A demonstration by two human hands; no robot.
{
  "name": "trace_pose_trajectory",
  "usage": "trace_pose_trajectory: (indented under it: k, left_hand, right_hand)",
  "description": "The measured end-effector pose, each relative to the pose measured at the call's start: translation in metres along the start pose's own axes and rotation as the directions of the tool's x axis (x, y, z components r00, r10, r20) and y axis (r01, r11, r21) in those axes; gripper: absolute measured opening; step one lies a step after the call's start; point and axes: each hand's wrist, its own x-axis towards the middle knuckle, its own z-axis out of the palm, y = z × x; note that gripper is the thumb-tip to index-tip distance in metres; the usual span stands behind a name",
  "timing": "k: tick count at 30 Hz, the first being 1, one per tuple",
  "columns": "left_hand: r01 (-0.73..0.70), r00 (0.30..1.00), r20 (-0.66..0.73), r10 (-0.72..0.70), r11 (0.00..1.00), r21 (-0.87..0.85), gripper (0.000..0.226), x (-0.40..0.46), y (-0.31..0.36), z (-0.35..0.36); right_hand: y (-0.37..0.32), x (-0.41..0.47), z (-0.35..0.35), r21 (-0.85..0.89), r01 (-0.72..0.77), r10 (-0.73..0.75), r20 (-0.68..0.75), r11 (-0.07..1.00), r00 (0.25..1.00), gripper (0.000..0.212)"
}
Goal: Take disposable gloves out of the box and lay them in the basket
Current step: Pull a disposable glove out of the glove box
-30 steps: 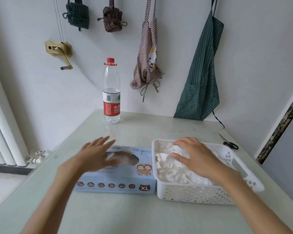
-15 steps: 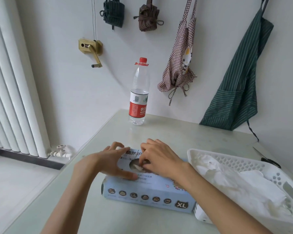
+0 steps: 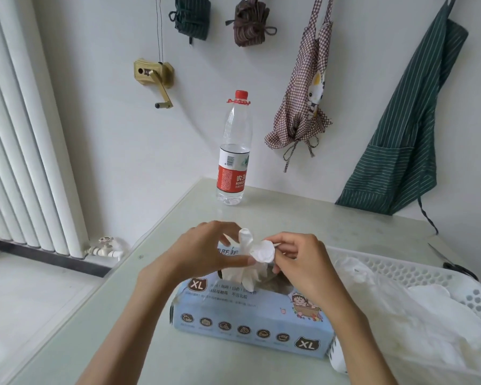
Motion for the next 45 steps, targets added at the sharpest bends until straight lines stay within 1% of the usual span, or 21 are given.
trace_pose_trajectory:
  k: [1, 3, 7, 10, 13, 17, 20, 25, 26, 28, 30, 31, 32, 34, 35, 37, 39, 40, 42, 43, 45]
  left_hand:
    - [-0.019, 0.999, -0.029, 0.018, 0.999, -0.033, 0.04, 0.003, 0.001, 0.003]
    - [-0.01, 0.997, -0.074, 0.005, 0.997, -0.074, 0.027, 0.007, -0.002, 0.009]
    - [0.041, 0.99, -0.122, -0.067, 0.979, -0.201, 0.02, 0.01, -0.007, 0.01]
    - [0.051, 0.986, -0.141, -0.087, 0.969, -0.242, 0.018, 0.007, -0.006, 0.005]
    - [0.049, 0.982, -0.161, -0.102, 0.95, -0.309, 0.023, 0.004, -0.005, -0.003]
    - [0.213, 0.933, -0.263, -0.245, 0.966, -0.145, 0.025, 0.0, -0.016, -0.013]
    - [0.277, 0.93, -0.22, -0.296, 0.954, -0.115, 0.019, -0.002, -0.021, -0.018]
    - [0.27, 0.946, -0.158, -0.282, 0.958, -0.095, 0.012, 0.0, -0.02, -0.016]
    - [0.258, 0.951, -0.153, -0.269, 0.962, -0.091, 0.018, 0.0, -0.02, -0.016]
    - [0.181, 0.963, -0.182, -0.201, 0.976, -0.121, 0.045, -0.001, -0.018, -0.017]
    - [0.001, 0.983, -0.18, -0.033, 0.984, -0.178, 0.067, -0.003, -0.004, -0.017]
    - [-0.078, 0.99, -0.134, 0.053, 0.979, -0.187, 0.071, -0.004, 0.005, -0.014]
    - [-0.131, 0.99, -0.077, 0.119, 0.974, -0.187, 0.067, -0.003, 0.011, -0.01]
    - [-0.183, 0.983, -0.06, 0.175, 0.966, -0.184, 0.041, 0.001, 0.016, 0.0]
    - [-0.19, 0.979, -0.106, 0.172, 0.963, -0.192, 0.026, 0.003, 0.015, 0.003]
    - [-0.173, 0.968, -0.217, 0.125, 0.96, -0.219, 0.017, 0.006, 0.01, 0.004]
    - [-0.155, 0.95, -0.305, 0.07, 0.952, -0.265, 0.015, 0.005, 0.008, 0.0]
    - [-0.151, 0.941, -0.335, 0.044, 0.941, -0.302, 0.015, 0.005, 0.009, -0.002]
    - [-0.141, 0.926, -0.378, -0.012, 0.917, -0.374, 0.024, 0.003, 0.014, -0.004]
    - [-0.135, 0.916, -0.398, -0.038, 0.907, -0.399, 0.025, 0.002, 0.016, -0.005]
    - [-0.123, 0.887, -0.45, -0.099, 0.891, -0.438, 0.017, 0.002, 0.017, -0.008]
  right_hand:
    - [0.0, 0.001, 0.0, 0.017, -0.006, 0.006, -0.025, 1.0, 1.0, 0.021]
    - [-0.001, 0.002, -0.005, 0.011, -0.004, 0.005, -0.063, 1.0, 0.998, 0.025]
    - [0.001, -0.003, -0.016, -0.161, -0.08, 0.094, 0.082, 0.984, 0.992, 0.042]
    - [0.004, -0.006, -0.007, -0.279, -0.081, 0.093, 0.03, 0.957, 0.995, 0.032]
    - [0.006, -0.005, 0.003, -0.214, -0.065, 0.042, -0.109, 0.975, 0.993, 0.014]
    - [0.009, -0.001, -0.016, -0.097, -0.069, 0.057, -0.116, 0.993, 0.992, 0.012]
    - [0.004, -0.002, -0.036, -0.017, -0.06, 0.058, -0.116, 0.998, 0.992, 0.012]
    - [-0.005, -0.006, -0.052, 0.072, -0.011, 0.021, -0.138, 0.997, 0.99, 0.009]
    - [-0.007, -0.007, -0.054, 0.093, -0.003, 0.015, -0.134, 0.996, 0.991, 0.008]
    - [-0.01, -0.007, -0.055, 0.13, 0.026, -0.008, -0.14, 0.991, 0.99, 0.006]
    - [-0.017, -0.008, -0.048, 0.138, 0.064, -0.048, -0.12, 0.988, 0.992, 0.005]
    - [-0.021, -0.009, -0.041, 0.136, 0.082, -0.066, -0.116, 0.987, 0.991, 0.005]
    - [-0.025, -0.01, -0.033, 0.133, 0.1, -0.084, -0.12, 0.986, 0.989, 0.005]
    - [-0.032, -0.011, -0.023, 0.117, 0.128, -0.112, -0.136, 0.985, 0.984, 0.003]
    - [-0.033, -0.012, -0.021, 0.113, 0.122, -0.107, -0.13, 0.986, 0.986, 0.004]
    - [-0.028, -0.011, -0.025, 0.071, 0.016, -0.014, -0.035, 0.997, 0.999, 0.027]
    - [-0.017, -0.011, -0.025, -0.13, -0.14, 0.155, 0.112, 0.982, 0.982, 0.053]
    - [-0.012, -0.011, -0.019, -0.229, -0.161, 0.197, 0.142, 0.96, 0.97, 0.054]
    - [-0.005, -0.009, -0.007, -0.257, -0.143, 0.167, 0.075, 0.956, 0.983, 0.031]
    - [-0.004, -0.008, -0.006, -0.206, -0.124, 0.131, 0.023, 0.971, 0.991, 0.018]
    - [-0.004, -0.004, -0.012, -0.061, -0.07, 0.065, -0.079, 0.996, 0.995, 0.008]
